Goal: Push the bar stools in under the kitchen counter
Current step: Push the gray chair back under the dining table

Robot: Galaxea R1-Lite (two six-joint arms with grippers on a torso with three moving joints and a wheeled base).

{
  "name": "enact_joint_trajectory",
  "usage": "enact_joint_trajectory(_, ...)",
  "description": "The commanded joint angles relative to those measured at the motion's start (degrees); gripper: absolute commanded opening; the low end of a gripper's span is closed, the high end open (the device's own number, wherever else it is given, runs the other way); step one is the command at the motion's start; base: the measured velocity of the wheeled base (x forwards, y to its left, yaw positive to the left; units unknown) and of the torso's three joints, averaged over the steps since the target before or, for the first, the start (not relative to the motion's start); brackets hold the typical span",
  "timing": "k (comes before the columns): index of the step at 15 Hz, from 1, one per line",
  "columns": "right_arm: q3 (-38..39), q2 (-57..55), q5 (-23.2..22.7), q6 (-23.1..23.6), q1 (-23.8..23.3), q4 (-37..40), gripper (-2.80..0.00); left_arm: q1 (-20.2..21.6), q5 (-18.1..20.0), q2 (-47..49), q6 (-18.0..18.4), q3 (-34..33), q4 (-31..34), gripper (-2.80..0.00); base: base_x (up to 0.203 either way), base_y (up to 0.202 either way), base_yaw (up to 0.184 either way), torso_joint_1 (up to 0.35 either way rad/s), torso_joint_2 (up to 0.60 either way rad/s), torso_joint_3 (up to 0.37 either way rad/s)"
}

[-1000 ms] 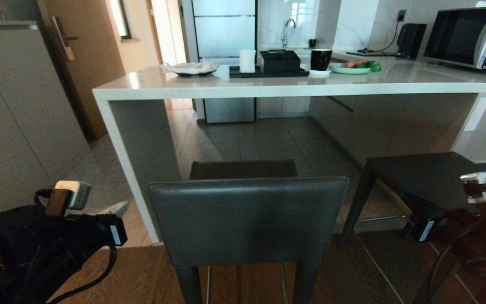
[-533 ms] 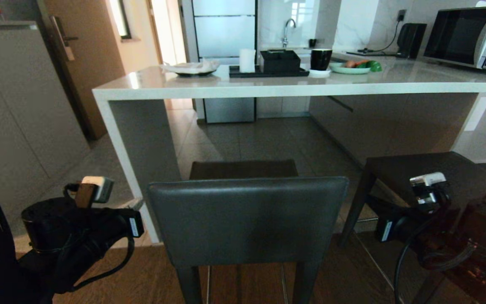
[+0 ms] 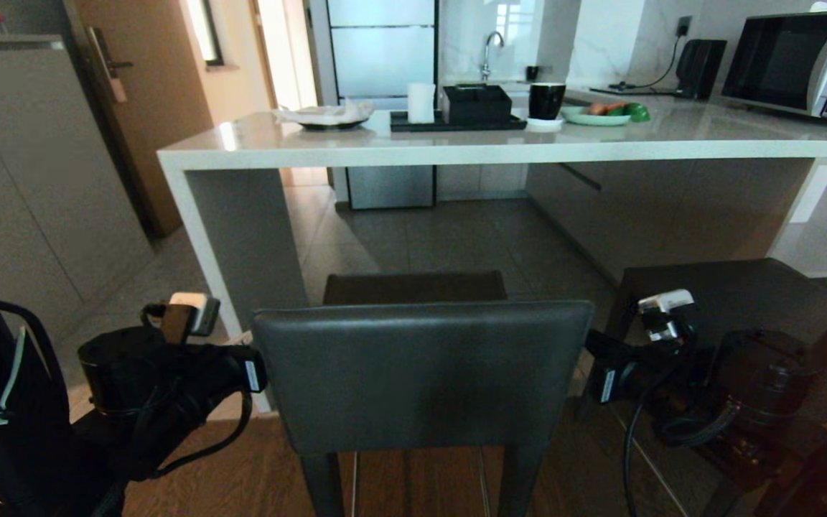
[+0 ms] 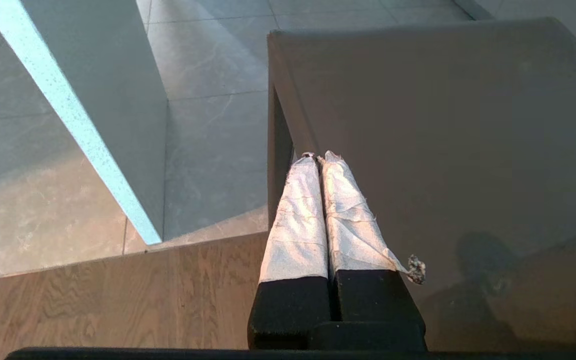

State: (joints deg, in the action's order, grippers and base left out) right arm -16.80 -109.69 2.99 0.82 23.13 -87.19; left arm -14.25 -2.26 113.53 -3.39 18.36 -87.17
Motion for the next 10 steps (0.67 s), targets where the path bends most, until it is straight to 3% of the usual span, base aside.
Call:
enact_joint_trajectory(1, -1.6, -2.2, 1.7, 0.1, 2.4, -0.5, -2.8, -0.8, -0.4, 0.7, 0.0, 0.8, -0.5, -2.8, 0.0, 0.0, 0.0, 0.0, 0.0, 0.0)
enact_joint_trajectory(5, -4.2, -3.8, 3.4, 0.1, 3.7, -0.5, -2.8, -3.2, -2.1, -0.4, -0.1, 1.0, -0.5, -2.8, 0.0, 0.0, 0.0, 0.0, 0.0, 0.0)
enact_joint_trajectory(10, -4.3, -3.7, 4.2, 0.1, 3.7, -0.5, -2.8, -1.2, -2.2, -2.3, -0.2, -1.9, -0.5, -2.8, 0.0, 0.0, 0.0, 0.0, 0.0, 0.0)
